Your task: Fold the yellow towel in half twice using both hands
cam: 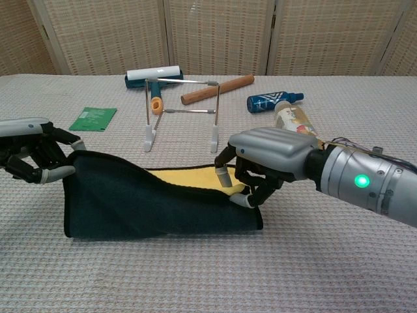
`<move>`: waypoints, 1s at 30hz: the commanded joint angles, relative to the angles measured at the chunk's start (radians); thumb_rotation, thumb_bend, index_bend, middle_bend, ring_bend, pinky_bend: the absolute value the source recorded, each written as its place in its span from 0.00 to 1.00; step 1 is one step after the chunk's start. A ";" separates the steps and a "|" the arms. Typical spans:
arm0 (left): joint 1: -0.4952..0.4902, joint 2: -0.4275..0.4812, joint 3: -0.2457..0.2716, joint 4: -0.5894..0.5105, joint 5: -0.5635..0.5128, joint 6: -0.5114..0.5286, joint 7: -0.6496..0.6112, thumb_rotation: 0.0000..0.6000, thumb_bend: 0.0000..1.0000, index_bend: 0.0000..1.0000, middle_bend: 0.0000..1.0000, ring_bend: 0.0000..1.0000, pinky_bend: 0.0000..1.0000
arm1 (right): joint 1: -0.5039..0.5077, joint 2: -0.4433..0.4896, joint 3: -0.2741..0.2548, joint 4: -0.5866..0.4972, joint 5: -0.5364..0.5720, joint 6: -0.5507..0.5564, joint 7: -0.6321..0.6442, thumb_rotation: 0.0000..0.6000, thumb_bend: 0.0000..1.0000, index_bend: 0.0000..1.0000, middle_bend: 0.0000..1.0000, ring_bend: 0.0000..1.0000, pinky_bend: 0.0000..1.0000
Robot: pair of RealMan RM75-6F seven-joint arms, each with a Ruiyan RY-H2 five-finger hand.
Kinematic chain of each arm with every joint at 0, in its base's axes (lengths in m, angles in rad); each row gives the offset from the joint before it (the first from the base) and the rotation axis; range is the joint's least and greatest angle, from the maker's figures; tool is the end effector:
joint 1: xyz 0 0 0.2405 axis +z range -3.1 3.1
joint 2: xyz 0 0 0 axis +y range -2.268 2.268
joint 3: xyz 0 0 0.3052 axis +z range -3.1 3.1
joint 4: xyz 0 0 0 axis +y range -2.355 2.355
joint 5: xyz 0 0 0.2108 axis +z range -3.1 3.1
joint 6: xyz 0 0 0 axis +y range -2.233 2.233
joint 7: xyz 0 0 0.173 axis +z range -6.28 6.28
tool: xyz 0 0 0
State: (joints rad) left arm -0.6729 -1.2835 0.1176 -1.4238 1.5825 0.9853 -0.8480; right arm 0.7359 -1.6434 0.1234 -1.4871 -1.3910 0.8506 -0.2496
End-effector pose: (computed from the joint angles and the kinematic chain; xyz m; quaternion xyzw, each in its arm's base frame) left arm -0.2647 0.3486 0.0341 -0.6490 -0.6137 -0.4035 0.1986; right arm -0.1347 -0.3467 -0.0881 0.8174 -0.3361 0.3792 0.2739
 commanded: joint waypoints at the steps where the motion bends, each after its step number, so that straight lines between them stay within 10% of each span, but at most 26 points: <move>1: -0.004 -0.015 -0.012 0.022 -0.020 -0.021 -0.015 1.00 0.53 0.50 0.90 0.84 0.91 | 0.016 -0.016 0.015 0.018 0.017 -0.006 -0.010 1.00 0.48 0.69 0.93 1.00 1.00; 14: -0.019 -0.055 -0.048 0.076 -0.062 -0.096 -0.031 1.00 0.52 0.38 0.90 0.84 0.91 | 0.070 -0.049 0.050 0.075 0.082 -0.021 -0.071 1.00 0.48 0.69 0.93 1.00 1.00; 25: 0.001 -0.043 -0.050 0.060 -0.071 -0.098 -0.005 1.00 0.50 0.02 0.90 0.84 0.91 | 0.105 -0.095 0.053 0.146 0.097 -0.016 -0.102 1.00 0.48 0.69 0.93 1.00 1.00; 30: 0.024 -0.029 -0.055 0.043 -0.079 -0.073 0.010 1.00 0.48 0.00 0.90 0.84 0.91 | 0.116 -0.112 0.052 0.177 0.099 -0.014 -0.105 1.00 0.48 0.70 0.93 1.00 1.00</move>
State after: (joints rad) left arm -0.6521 -1.3156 0.0642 -1.3778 1.5056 0.9089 -0.8404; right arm 0.8488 -1.7514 0.1749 -1.3160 -1.2928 0.8356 -0.3537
